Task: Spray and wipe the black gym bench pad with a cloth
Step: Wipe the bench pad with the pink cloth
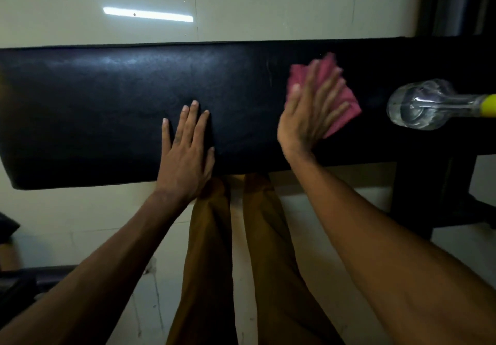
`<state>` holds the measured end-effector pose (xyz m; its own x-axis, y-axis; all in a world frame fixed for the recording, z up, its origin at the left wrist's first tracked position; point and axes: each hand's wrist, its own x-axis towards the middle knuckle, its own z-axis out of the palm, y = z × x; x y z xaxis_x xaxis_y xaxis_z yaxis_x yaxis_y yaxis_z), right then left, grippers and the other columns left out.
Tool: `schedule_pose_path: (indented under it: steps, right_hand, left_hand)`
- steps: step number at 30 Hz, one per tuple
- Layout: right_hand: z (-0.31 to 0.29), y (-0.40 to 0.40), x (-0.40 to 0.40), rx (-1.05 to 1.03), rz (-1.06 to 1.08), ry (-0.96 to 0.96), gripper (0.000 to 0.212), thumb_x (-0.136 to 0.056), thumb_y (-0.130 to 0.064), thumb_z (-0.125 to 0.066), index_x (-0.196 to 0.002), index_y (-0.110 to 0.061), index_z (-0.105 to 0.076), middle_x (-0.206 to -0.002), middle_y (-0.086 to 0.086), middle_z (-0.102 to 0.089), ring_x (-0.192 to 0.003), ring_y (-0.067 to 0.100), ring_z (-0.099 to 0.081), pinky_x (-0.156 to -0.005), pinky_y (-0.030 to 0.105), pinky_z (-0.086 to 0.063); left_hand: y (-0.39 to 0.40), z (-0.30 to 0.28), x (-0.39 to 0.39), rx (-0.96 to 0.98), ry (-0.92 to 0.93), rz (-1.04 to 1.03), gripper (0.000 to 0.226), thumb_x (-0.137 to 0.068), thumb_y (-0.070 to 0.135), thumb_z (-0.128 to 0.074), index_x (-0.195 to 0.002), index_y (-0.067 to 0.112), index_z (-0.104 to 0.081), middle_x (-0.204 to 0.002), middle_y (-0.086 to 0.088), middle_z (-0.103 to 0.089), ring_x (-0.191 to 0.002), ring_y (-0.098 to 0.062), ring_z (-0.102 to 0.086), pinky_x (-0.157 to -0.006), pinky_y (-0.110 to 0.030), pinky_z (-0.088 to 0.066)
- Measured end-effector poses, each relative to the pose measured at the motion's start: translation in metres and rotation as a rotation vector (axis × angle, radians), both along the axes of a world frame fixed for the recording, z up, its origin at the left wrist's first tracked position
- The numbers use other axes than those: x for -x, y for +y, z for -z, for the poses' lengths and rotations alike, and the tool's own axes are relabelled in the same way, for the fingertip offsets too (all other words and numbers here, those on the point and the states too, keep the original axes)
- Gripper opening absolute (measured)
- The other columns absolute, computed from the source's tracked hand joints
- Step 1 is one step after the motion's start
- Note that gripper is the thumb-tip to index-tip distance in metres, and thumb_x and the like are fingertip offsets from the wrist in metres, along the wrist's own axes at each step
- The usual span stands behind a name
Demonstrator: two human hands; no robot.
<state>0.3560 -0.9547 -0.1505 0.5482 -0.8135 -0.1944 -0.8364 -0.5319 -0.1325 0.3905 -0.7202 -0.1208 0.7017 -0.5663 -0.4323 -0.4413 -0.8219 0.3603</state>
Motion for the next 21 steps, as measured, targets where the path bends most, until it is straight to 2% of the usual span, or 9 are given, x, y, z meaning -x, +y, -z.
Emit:
schedule_pose_path:
  steps: [2, 4, 5, 8, 10, 15, 17, 20, 21]
  right_hand:
    - [-0.002, -0.012, 0.011, -0.054, -0.552, 0.066, 0.059, -0.105, -0.048, -0.016, -0.16, -0.029, -0.017, -0.168, 0.009, -0.004, -0.155, 0.032, -0.007, -0.122, 0.056, 0.003]
    - [-0.002, -0.047, 0.013, -0.086, -0.731, 0.074, 0.057, -0.105, -0.045, -0.019, -0.16, -0.028, -0.017, -0.169, 0.008, -0.009, -0.155, 0.031, -0.008, -0.124, 0.056, -0.001]
    - [-0.001, -0.063, 0.01, -0.049, -0.651, 0.061, 0.057, -0.106, -0.044, -0.019, -0.16, -0.028, -0.018, -0.169, 0.007, -0.012, -0.155, 0.03, -0.009, -0.124, 0.056, -0.002]
    - [0.005, -0.079, -0.023, 0.016, -0.035, 0.014, 0.058, -0.104, -0.046, -0.016, -0.16, -0.029, -0.021, -0.168, 0.004, -0.014, -0.156, 0.027, -0.008, -0.124, 0.057, -0.003]
    - [0.002, -0.059, -0.046, -0.002, 0.074, 0.024, 0.058, -0.104, -0.048, -0.016, -0.16, -0.032, -0.021, -0.169, 0.004, -0.014, -0.156, 0.029, -0.007, -0.123, 0.059, 0.0]
    - [-0.006, -0.037, -0.032, -0.169, -0.894, 0.057, 0.058, -0.105, -0.045, -0.022, -0.16, -0.029, -0.018, -0.168, 0.006, -0.015, -0.155, 0.028, -0.009, -0.124, 0.056, -0.001]
    - [-0.003, -0.061, -0.036, -0.128, -0.748, 0.029, 0.058, -0.104, -0.041, -0.027, -0.16, -0.03, -0.018, -0.168, 0.004, -0.019, -0.155, 0.026, -0.012, -0.125, 0.055, -0.003]
    - [-0.004, -0.085, -0.048, -0.049, -0.065, 0.033, 0.057, -0.105, -0.045, -0.02, -0.16, -0.032, -0.018, -0.169, 0.003, -0.014, -0.156, 0.026, -0.008, -0.124, 0.055, -0.002]
    - [-0.005, -0.078, -0.052, -0.053, 0.019, 0.04, 0.057, -0.105, -0.046, -0.018, -0.16, -0.033, -0.018, -0.169, 0.004, -0.011, -0.156, 0.026, -0.005, -0.124, 0.056, -0.001]
  left_hand:
    - [-0.002, 0.0, 0.001, -0.002, 0.005, -0.018, 0.071, -0.102, 0.035, -0.046, -0.161, 0.013, -0.013, -0.17, -0.01, -0.002, -0.157, -0.024, 0.002, -0.125, -0.059, -0.002]
    - [-0.002, 0.0, 0.002, -0.004, 0.007, -0.03, 0.071, -0.102, 0.035, -0.046, -0.161, 0.013, -0.013, -0.17, -0.01, -0.002, -0.157, -0.024, 0.002, -0.125, -0.059, -0.003]
    - [-0.002, -0.001, 0.002, -0.001, 0.009, -0.035, 0.071, -0.102, 0.035, -0.046, -0.161, 0.013, -0.013, -0.17, -0.01, -0.002, -0.157, -0.024, 0.002, -0.125, -0.059, -0.003]
    - [-0.006, -0.003, 0.003, -0.005, 0.015, -0.061, 0.071, -0.102, 0.033, -0.047, -0.16, 0.013, -0.014, -0.17, -0.01, -0.003, -0.157, -0.024, 0.001, -0.125, -0.059, -0.002]
    - [-0.01, -0.004, 0.004, -0.009, 0.015, -0.085, 0.069, -0.102, 0.032, -0.048, -0.16, 0.012, -0.015, -0.17, -0.011, -0.004, -0.157, -0.025, 0.001, -0.125, -0.058, -0.002]
    - [-0.019, -0.007, 0.007, -0.007, 0.028, -0.144, 0.067, -0.102, 0.028, -0.048, -0.159, 0.011, -0.018, -0.169, -0.011, -0.007, -0.157, -0.025, 0.0, -0.125, -0.058, -0.003]
    - [-0.021, -0.009, 0.007, -0.012, 0.035, -0.164, 0.067, -0.101, 0.028, -0.049, -0.159, 0.011, -0.018, -0.17, -0.011, -0.006, -0.157, -0.026, 0.0, -0.126, -0.058, -0.003]
    - [-0.026, -0.01, 0.008, -0.018, 0.033, -0.188, 0.068, -0.102, 0.027, -0.05, -0.159, 0.011, -0.018, -0.17, -0.011, -0.006, -0.157, -0.026, 0.001, -0.126, -0.058, -0.003]
    - [-0.027, -0.01, 0.009, -0.017, 0.03, -0.199, 0.067, -0.102, 0.026, -0.05, -0.159, 0.011, -0.018, -0.169, -0.011, -0.007, -0.157, -0.025, 0.0, -0.126, -0.058, -0.003]
